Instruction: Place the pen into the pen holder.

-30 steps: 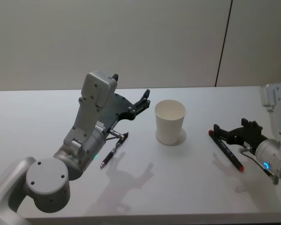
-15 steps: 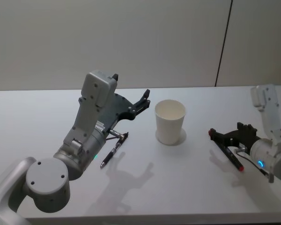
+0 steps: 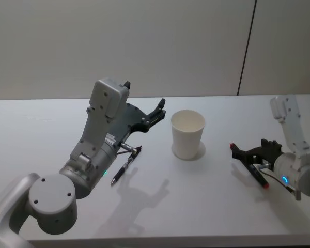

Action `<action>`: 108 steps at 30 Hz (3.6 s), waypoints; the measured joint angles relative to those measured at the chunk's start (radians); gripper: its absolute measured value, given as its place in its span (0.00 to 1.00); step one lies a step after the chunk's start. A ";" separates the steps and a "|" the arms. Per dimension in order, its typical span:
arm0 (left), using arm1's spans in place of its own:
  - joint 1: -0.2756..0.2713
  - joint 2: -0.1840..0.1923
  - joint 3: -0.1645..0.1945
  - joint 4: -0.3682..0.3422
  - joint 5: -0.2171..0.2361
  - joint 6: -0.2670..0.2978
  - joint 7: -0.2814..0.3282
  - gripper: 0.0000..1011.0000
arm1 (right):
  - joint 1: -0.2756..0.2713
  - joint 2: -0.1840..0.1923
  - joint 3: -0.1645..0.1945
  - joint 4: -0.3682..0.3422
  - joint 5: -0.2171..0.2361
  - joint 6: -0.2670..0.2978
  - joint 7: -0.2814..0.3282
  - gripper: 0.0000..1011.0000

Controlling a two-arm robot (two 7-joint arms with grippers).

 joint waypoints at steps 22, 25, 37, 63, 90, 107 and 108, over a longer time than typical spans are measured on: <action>0.000 0.000 0.000 0.000 0.000 0.000 0.000 0.99 | 0.051 -0.019 -0.003 0.129 -0.007 -0.004 0.040 0.93; 0.000 0.000 0.000 0.000 0.000 0.000 0.000 0.99 | 0.057 -0.021 -0.003 0.144 -0.008 -0.008 0.045 0.87; 0.000 0.000 0.000 0.000 0.000 0.000 0.000 0.99 | 0.076 -0.029 -0.006 0.197 -0.013 -0.019 0.053 0.53; 0.000 0.000 0.000 0.000 0.000 0.000 0.000 0.99 | 0.090 -0.038 -0.013 0.219 -0.024 -0.087 0.064 0.17; 0.000 0.000 0.000 0.000 0.000 0.000 0.000 0.99 | 0.002 -0.009 -0.007 0.025 -0.025 -0.370 0.047 0.17; 0.000 0.000 0.000 0.000 0.000 0.000 0.000 0.99 | -0.024 -0.005 -0.012 -0.041 -0.045 -0.596 0.063 0.17; 0.000 0.000 0.000 0.000 0.000 0.000 0.000 0.99 | -0.023 -0.007 -0.014 -0.042 -0.049 -0.618 0.066 0.17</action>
